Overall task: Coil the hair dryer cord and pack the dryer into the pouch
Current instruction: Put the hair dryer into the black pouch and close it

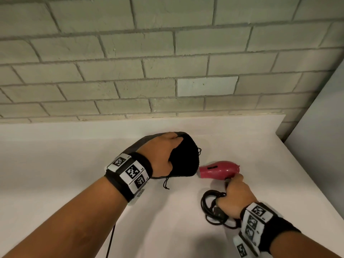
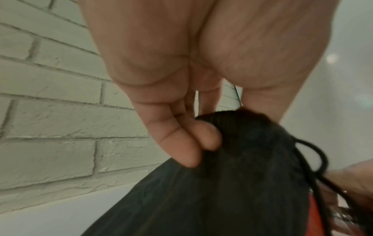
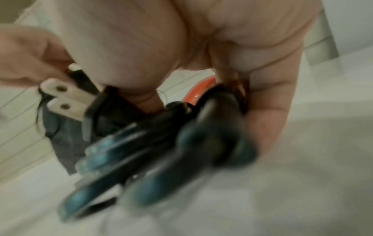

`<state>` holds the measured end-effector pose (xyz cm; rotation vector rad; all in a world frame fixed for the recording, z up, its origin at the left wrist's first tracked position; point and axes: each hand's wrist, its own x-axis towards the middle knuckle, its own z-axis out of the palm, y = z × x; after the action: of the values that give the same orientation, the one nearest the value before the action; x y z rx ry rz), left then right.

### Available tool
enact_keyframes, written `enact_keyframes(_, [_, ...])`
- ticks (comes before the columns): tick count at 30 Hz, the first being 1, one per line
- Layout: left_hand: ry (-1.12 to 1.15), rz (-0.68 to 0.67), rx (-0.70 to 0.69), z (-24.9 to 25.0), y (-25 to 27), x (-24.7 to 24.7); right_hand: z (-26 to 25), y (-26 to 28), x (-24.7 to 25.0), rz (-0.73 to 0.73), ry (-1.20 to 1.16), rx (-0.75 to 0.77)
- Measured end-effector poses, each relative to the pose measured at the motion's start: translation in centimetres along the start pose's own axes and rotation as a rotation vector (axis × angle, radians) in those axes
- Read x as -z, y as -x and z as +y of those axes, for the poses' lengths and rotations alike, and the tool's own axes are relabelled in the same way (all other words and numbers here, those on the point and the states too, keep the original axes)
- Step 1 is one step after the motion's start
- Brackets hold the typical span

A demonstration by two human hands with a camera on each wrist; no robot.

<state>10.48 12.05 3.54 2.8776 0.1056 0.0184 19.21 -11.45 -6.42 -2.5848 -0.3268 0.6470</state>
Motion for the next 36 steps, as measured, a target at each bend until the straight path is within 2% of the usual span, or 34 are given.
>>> enact_keyframes(3, [-0.016, -0.032, 0.002, 0.0, 0.1, -0.2, 1.6, 0.1, 2.0, -0.115, -0.224, 0.001])
enact_keyframes(5, [-0.001, -0.040, -0.012, 0.0, 0.1, -0.3, 2.9, 0.6, 3.2, -0.178, -0.439, 0.059])
enact_keyframes(8, [0.003, -0.034, -0.066, 0.1, 0.1, -0.5, 3.6, 1.9, 5.3, -0.406, -0.697, 0.201])
enact_keyframes(11, [-0.016, -0.041, -0.156, 0.3, -0.1, -1.1, 1.7, 3.6, 7.0, -0.713, -0.652, 0.410])
enact_keyframes(13, [-0.017, -0.074, -0.237, 0.9, 0.1, -1.3, 0.2, 3.5, 6.7, -0.805, -0.577, 0.454])
enact_keyframes(17, [-0.071, -0.163, -0.320, 2.6, 1.2, -1.1, -1.1, 1.6, 5.0, -0.731, -0.487, 0.403])
enact_keyframes(21, [-0.068, -0.206, -0.219, 3.3, 2.0, -1.0, -0.7, 0.1, 4.7, -0.587, -0.514, 0.263])
enact_keyframes(25, [-0.164, -0.142, -0.109, 6.1, 3.0, -1.5, -0.2, -0.5, 4.7, -0.409, -0.572, 0.095])
enact_keyframes(28, [-0.267, -0.090, 0.036, 8.9, 3.3, -3.1, -0.9, -0.5, 4.1, -0.331, -0.584, 0.008])
enact_keyframes(31, [-0.340, -0.122, 0.169, 9.9, 3.5, -4.5, -1.5, -0.9, 3.4, -0.264, -0.600, -0.046])
enact_keyframes(36, [-0.156, -0.126, 0.286, 9.6, 3.6, -6.2, -2.3, -1.2, 2.8, -0.228, -0.659, -0.082])
